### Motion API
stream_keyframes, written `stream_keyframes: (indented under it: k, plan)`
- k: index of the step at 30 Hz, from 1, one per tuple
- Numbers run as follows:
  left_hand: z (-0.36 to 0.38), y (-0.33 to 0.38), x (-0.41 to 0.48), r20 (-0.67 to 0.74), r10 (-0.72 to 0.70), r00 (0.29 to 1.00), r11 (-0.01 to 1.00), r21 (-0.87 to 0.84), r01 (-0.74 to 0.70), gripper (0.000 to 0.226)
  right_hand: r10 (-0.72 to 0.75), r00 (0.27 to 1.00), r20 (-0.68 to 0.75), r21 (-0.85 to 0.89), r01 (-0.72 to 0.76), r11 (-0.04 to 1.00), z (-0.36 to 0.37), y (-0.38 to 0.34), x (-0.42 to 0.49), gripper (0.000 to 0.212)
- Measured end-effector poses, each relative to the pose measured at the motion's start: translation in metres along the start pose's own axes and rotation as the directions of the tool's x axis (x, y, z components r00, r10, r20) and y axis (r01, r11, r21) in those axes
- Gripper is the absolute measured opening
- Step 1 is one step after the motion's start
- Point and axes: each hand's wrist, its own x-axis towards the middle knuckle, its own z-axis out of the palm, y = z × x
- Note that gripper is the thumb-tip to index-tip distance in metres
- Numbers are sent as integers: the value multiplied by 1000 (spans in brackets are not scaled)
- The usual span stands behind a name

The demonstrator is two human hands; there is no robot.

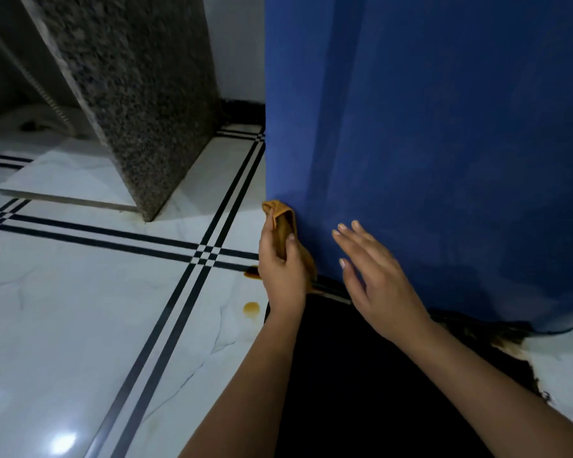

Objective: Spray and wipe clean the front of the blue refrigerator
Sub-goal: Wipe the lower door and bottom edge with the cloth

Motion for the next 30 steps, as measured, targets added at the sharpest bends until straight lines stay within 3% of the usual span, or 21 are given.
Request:
stream_keyframes:
  k: [3, 6, 10, 14, 21, 26, 30]
  plan:
    - [-10, 6, -8, 60, -189, 980, 972, -132, 196, 38, 244, 968, 60, 259, -251, 933, 0, -15, -10, 37]
    - [-19, 17, -20, 140, -316, 938, 909, -238, 342, 33, 465, 873, 150, 392, -484, 782, -8, -24, -14, 37]
    - [-16, 52, -42, 243, -417, 876, 839, -267, 474, 21, 623, 741, 251, 529, -644, 552, -35, -34, -13, 39]
    - [-4, 86, -57, 308, -546, 779, 744, -251, 620, 30, 701, 645, 305, 607, -699, 378, -81, -49, -8, 34]
    - [31, 185, -77, 558, -675, 482, 517, -107, 849, 41, 795, 397, 458, 694, -719, -41, -187, -55, 13, 16]
    - [69, 261, -91, 620, -664, 418, 576, 66, 815, 29, 750, 322, 578, 673, -708, -215, -270, -56, 31, 11]
    - [105, 315, -107, 631, -659, 409, 641, 188, 744, 17, 808, 224, 545, 713, -631, -306, -336, -50, 40, 19]
